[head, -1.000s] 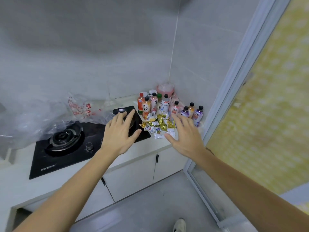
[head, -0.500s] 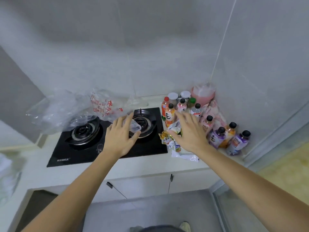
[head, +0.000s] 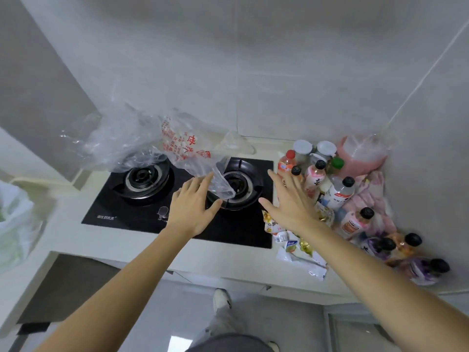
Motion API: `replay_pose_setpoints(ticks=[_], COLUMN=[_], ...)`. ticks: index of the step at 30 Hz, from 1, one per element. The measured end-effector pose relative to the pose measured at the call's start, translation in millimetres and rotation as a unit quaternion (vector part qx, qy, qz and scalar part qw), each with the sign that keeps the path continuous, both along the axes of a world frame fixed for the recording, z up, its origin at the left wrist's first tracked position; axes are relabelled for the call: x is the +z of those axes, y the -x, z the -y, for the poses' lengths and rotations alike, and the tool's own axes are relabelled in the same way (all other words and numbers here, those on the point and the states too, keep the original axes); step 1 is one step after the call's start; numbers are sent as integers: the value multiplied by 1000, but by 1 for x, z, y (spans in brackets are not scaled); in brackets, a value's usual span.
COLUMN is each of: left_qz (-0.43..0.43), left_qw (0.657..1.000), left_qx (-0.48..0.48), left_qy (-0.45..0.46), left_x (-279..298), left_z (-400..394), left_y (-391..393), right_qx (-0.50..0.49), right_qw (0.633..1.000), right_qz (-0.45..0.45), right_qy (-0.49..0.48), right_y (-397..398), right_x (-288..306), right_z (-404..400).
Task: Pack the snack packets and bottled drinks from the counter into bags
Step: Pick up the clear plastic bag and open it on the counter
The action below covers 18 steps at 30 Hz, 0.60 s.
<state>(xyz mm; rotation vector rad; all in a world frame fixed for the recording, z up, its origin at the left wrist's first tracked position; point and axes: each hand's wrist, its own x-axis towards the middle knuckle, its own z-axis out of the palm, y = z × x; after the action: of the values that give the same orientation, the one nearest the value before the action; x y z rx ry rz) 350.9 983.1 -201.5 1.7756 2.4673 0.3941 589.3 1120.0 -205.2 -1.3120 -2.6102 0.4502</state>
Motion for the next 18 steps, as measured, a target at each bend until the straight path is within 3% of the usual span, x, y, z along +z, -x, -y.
replay_pose_setpoints(ticks=[12,18], left_qz=[87,71], left_qw=[993,988], left_qx=[47,97], left_qy=[59,95], left_x=[-65,-89], left_z=[-72,-101], left_y=[48,39], right_qx=[21,44], right_qw=[995,990], right_qz=[84,96], right_qy=[53,95], right_y=[96,135], right_x=[-50,-69], right_z=[-95,-142])
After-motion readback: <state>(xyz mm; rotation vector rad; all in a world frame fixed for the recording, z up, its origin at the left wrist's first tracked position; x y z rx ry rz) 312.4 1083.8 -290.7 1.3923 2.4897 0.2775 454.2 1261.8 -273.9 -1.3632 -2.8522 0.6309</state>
